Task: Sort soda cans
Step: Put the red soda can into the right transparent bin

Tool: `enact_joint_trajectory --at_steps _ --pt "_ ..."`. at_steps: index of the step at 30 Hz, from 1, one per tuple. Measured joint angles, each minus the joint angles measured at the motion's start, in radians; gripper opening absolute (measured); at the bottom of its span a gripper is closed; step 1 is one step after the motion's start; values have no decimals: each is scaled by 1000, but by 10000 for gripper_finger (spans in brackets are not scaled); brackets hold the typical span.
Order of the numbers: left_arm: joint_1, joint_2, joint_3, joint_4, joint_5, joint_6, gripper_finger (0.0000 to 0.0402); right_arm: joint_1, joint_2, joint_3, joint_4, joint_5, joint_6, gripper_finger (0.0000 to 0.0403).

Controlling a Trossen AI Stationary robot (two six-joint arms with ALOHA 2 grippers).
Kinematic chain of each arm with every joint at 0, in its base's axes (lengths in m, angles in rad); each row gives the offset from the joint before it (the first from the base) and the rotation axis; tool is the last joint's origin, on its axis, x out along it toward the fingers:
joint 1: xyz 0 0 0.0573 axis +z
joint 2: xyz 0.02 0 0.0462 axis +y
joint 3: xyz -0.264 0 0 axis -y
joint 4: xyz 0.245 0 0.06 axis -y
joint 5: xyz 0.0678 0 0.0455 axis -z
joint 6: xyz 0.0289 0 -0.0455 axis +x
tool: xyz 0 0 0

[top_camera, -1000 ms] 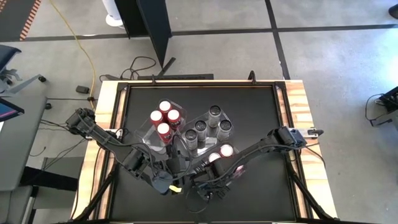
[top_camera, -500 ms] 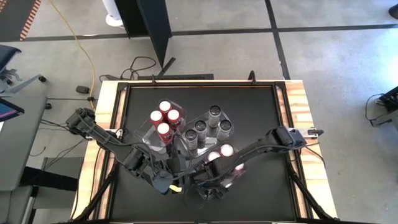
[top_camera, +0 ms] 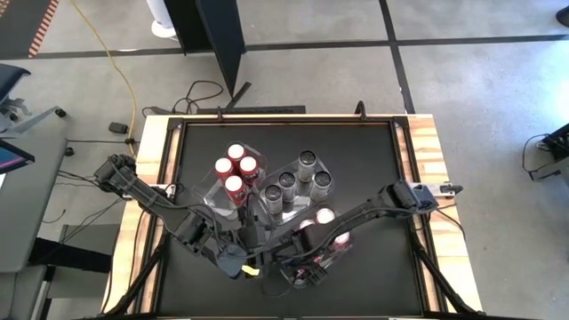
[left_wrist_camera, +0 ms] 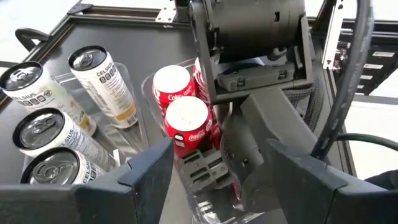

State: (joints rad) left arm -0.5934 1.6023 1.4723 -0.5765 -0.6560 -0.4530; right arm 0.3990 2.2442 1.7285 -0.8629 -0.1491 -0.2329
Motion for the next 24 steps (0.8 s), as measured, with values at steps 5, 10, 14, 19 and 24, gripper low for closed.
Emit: enact_joint_trajectory --at_steps 5,10,14,19,24 --pt "0 0 0 0 0 0 245 12 -1 17 -42 13 -3 301" --pt "0 0 0 0 -1 5 245 29 6 79 -125 66 -1 301" --pt "0 0 0 0 -3 5 245 45 10 149 -216 118 -13 301" --pt "0 0 0 0 -3 7 245 65 7 212 -288 168 -14 301" --pt "0 0 0 0 -4 15 245 86 4 256 -341 221 -11 301"
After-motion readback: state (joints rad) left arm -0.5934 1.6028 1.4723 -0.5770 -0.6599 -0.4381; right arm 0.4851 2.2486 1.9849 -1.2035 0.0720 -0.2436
